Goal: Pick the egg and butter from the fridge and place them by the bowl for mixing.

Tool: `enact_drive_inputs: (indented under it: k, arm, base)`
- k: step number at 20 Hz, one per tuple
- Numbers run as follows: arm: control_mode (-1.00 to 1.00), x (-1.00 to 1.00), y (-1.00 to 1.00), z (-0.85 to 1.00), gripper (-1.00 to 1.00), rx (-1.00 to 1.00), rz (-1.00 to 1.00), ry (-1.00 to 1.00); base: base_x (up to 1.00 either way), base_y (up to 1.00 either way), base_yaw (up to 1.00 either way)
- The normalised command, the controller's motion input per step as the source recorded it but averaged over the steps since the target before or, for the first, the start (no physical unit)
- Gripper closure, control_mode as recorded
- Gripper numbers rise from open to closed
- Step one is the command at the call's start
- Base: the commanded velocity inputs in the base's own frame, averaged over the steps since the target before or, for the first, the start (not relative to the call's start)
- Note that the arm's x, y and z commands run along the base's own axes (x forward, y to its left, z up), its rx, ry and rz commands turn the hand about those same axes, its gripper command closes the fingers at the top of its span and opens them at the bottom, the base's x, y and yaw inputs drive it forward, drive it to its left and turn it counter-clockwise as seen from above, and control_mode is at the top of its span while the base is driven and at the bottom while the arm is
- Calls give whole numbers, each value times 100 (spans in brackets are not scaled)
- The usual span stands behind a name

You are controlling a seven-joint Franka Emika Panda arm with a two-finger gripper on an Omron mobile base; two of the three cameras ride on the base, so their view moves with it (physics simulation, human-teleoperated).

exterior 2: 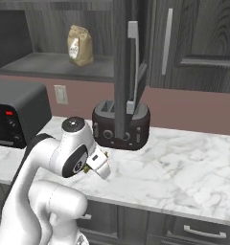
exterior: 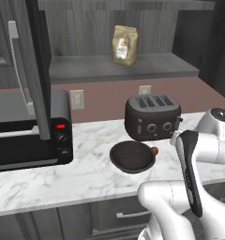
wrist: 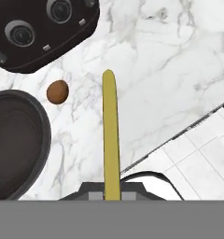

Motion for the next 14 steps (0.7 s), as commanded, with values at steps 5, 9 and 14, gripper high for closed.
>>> enact_drive_inputs:
  k: [5, 9, 14]
  arm:
    - [-100, 44, -4, -43, 100, 0, -2, 0]
    - [-100, 40, 0, -37, 100, 3, 0, 3]
    - [-100, 9, 0, -26, 100, 10, 1, 3]
  base:
    - [0, 0, 0]
    - [0, 0, 0]
    - [0, 0, 0]
